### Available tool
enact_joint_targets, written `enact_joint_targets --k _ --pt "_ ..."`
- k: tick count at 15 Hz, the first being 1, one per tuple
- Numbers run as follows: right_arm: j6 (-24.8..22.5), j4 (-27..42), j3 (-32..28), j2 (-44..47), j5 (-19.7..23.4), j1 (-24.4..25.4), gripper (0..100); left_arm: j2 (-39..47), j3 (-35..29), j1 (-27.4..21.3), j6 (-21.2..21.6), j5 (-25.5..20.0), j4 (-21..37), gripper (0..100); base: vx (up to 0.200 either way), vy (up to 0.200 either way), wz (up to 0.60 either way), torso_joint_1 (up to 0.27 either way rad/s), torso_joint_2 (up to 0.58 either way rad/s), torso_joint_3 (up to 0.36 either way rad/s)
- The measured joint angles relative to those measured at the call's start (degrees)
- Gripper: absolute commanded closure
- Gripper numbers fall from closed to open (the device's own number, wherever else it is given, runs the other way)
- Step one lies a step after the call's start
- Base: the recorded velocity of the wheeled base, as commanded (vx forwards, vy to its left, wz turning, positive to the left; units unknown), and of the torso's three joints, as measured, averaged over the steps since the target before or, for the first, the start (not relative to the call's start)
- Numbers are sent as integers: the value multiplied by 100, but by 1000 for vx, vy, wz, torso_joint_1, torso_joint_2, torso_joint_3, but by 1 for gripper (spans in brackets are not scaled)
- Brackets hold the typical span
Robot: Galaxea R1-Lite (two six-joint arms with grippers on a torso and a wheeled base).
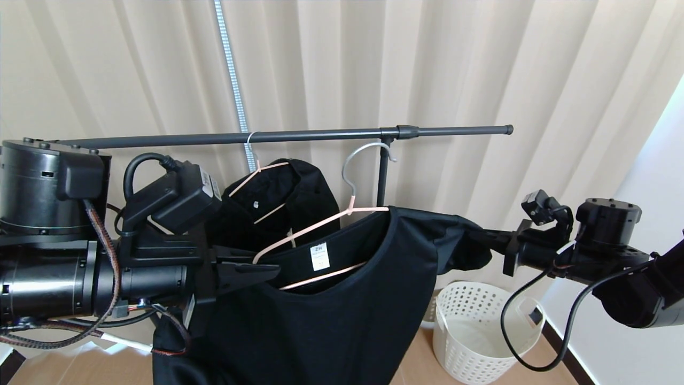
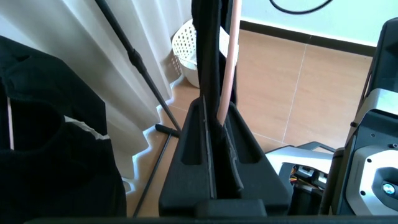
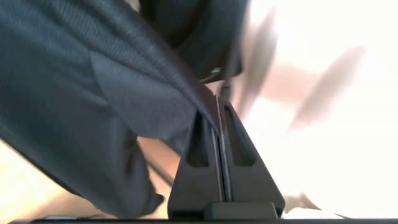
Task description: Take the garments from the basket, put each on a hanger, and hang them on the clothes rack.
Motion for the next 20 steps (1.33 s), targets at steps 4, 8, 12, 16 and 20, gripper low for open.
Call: enact_joint_targets --k 4,8,12,16,20 --pt "9 463 -375 85 0 -345 100 -107 122 154 -5 -5 5 100 0 0 0 0 0 0" --pt "-35 458 -269 74 -6 -271 100 -116 160 178 -38 2 2 100 0 0 0 0 0 0" --pt "-539 430 121 -185 -15 -80 0 -99 133 212 -322 49 0 100 0 0 0 0 0 0" --pt "-1161 417 533 -581 16 121 0 -35 94 455 -383 101 -9 100 0 0 0 0 0 0" --pt "-1185 457 791 -1180 -110 580 0 127 -24 647 -892 457 -9 100 0 0 0 0 0 0"
